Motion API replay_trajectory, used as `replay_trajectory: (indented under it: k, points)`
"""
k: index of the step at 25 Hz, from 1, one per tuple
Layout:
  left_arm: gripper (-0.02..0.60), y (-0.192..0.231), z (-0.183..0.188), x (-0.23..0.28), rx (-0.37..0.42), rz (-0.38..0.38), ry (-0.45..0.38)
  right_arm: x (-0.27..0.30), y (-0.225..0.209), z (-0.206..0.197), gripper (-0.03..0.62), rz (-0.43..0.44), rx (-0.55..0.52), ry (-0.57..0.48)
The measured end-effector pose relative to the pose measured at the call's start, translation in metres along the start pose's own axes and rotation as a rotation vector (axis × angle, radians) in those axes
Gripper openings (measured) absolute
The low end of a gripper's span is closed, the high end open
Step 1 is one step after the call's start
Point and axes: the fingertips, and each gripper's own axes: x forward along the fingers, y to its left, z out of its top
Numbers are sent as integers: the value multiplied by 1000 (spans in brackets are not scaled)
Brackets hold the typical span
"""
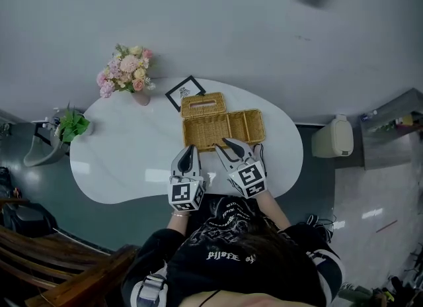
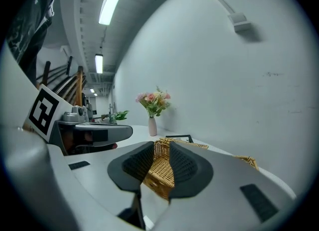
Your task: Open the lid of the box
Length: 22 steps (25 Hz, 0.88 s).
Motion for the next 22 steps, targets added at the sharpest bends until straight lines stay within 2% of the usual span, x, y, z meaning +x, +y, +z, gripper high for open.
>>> replay_trajectory:
  k: [3, 8, 12, 16, 22]
  points:
    - [26, -3, -6, -4, 2, -2, 11, -2, 3, -4, 61, -2, 31, -6]
    - [28, -13, -13, -2, 6, -6, 23, -5, 9, -15, 28, 19, 13, 13]
    - [28, -19, -14, -1, 7, -17, 22, -7, 0, -16, 26, -27, 63, -21]
    - [27, -22, -15, -1, 11, -20, 20, -5, -5, -15, 25, -60, 14, -12]
    - [26, -25, -18, -1, 16, -20, 25, -5, -6, -14, 25, -55, -5, -15]
